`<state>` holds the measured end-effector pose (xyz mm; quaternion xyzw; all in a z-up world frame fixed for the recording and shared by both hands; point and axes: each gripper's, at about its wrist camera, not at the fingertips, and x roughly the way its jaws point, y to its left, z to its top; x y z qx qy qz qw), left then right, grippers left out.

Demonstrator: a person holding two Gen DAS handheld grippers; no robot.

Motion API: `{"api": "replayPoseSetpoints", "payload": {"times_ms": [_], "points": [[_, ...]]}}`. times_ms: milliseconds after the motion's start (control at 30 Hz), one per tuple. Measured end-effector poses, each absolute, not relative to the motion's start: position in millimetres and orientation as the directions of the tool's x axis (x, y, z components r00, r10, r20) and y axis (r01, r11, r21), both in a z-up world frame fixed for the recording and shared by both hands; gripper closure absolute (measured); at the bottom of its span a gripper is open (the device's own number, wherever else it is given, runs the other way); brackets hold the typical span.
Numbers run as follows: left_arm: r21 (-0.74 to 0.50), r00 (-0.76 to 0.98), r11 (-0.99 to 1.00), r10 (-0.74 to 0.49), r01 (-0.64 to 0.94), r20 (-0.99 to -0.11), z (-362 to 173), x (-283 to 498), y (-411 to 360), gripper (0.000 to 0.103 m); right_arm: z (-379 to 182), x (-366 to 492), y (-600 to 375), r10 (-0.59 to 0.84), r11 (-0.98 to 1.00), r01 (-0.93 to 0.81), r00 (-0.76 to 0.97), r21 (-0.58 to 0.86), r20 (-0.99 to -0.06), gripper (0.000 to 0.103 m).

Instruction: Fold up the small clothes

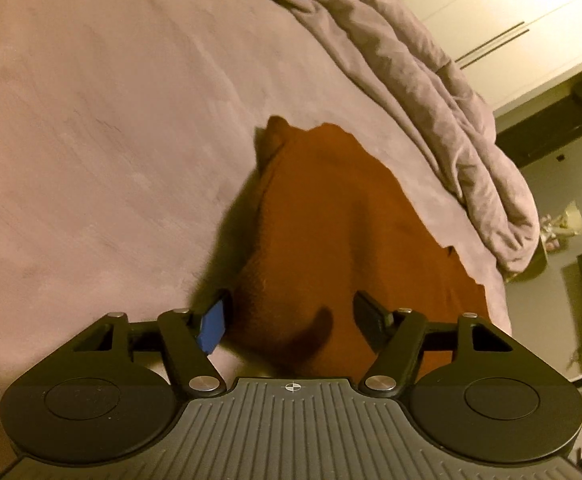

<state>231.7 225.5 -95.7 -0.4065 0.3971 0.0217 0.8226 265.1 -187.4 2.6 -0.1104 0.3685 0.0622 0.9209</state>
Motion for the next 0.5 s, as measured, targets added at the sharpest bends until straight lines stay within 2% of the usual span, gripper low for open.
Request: {"api": "replayPoseSetpoints", "payload": {"times_ms": [100,200,267,300,367,433,500], "points": [[-0.67,0.68,0.663,-0.324,-0.334,-0.658,-102.3,244.2,229.4,0.021,2.6,262.7,-182.0,0.049,0.967,-0.209,0.715,-0.147,-0.697,0.08],[-0.727,0.699,0.597,-0.357,-0.34,-0.619,-107.4,255.0,238.0,0.022,4.4,260.4,-174.2,0.068,0.964,-0.227,0.715,-0.139,-0.695,0.08],[-0.752,0.705,0.553,-0.368,-0.358,-0.606,-111.9,261.3,241.9,0.041,5.8,258.2,-166.4,0.083,0.959,-0.246,0.717,-0.139,-0.692,0.08],[-0.755,0.7,0.544,-0.372,-0.367,-0.609,-114.7,264.5,242.5,0.047,6.2,257.8,-161.2,0.095,0.955,-0.26,0.717,-0.139,-0.691,0.08],[-0.746,0.69,0.548,-0.37,-0.378,-0.622,-118.4,269.5,243.1,0.068,6.8,257.3,-147.8,0.117,0.947,-0.289,0.718,-0.141,-0.686,0.08],[-0.763,0.699,0.543,-0.39,-0.352,-0.6,-119.1,269.9,244.8,0.078,6.7,257.0,-132.4,0.157,0.934,-0.333,0.715,-0.134,-0.681,0.08],[-0.769,0.704,0.544,-0.397,-0.337,-0.589,-119.0,269.1,247.8,0.078,5.3,256.0,-116.4,0.2,0.916,-0.38,0.705,-0.124,-0.68,0.08]]}}
